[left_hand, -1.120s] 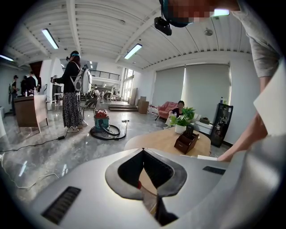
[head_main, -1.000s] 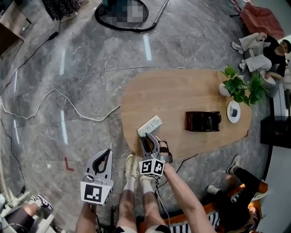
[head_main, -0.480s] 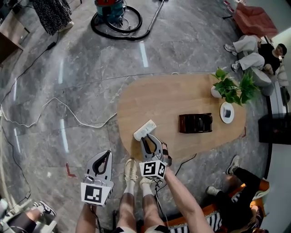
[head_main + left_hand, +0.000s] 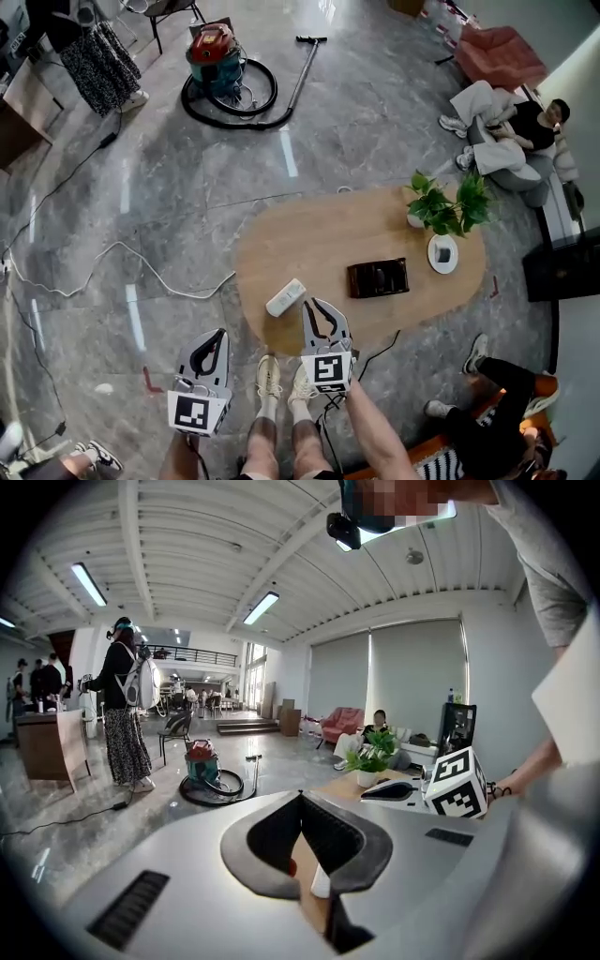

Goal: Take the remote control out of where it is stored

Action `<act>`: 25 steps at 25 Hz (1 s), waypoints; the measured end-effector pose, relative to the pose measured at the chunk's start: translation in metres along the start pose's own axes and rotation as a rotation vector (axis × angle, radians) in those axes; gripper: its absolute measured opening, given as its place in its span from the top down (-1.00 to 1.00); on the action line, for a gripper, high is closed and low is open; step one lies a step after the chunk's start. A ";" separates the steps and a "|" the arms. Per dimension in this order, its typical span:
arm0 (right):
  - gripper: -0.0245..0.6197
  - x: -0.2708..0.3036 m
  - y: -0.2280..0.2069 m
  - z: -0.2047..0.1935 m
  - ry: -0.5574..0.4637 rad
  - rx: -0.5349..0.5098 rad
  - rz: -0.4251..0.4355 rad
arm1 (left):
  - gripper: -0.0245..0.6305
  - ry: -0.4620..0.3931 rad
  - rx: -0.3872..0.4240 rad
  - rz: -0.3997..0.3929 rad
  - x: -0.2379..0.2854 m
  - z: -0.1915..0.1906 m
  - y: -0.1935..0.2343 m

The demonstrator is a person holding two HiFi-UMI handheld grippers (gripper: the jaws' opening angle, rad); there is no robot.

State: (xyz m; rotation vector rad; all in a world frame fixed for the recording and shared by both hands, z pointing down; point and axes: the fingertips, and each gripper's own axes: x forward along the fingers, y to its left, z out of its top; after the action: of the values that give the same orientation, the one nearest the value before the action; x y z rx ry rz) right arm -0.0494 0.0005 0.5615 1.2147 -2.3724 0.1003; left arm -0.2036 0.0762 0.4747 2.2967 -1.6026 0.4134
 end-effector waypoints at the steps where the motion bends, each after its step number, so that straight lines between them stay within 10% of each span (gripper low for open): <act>1: 0.78 -0.008 -0.009 0.009 -0.019 0.018 -0.021 | 0.91 -0.008 0.004 -0.003 0.000 0.008 -0.003; 25: 0.90 -0.196 -0.120 0.174 -0.186 0.139 -0.273 | 0.91 -0.126 0.140 -0.212 -0.036 0.211 -0.118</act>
State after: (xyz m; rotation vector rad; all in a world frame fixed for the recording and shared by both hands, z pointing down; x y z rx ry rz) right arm 0.0765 0.0271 0.3036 1.6680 -2.3582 0.0669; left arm -0.0922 0.0588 0.2583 2.6134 -1.4037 0.3445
